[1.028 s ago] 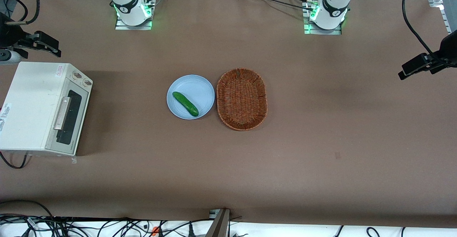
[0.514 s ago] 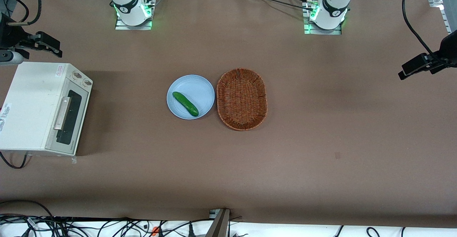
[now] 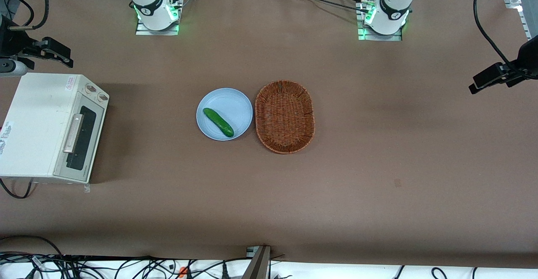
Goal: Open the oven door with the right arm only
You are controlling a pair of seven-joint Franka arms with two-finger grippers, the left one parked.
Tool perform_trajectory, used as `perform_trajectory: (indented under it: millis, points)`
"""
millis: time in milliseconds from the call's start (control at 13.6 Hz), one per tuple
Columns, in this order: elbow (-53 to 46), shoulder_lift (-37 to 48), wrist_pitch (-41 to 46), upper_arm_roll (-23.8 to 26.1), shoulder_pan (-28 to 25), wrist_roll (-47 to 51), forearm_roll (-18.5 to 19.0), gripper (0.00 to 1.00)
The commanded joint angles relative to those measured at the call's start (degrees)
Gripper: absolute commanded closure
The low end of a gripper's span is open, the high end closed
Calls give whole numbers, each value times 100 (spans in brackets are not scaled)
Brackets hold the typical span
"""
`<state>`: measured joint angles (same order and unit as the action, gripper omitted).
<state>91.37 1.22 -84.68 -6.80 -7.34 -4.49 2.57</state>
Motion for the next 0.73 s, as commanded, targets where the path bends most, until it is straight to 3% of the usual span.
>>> perform_trajectory:
  millis: [0,294,514,661]
  points:
    - [-23,-95,5,3,-48,45,85,0]
    - [-23,-552,-13,3,-451,534,330,15]
    - [-49,-956,-39,3,-1040,774,1076,58]
    - [-49,-1237,-100,3,-1182,783,1306,81]
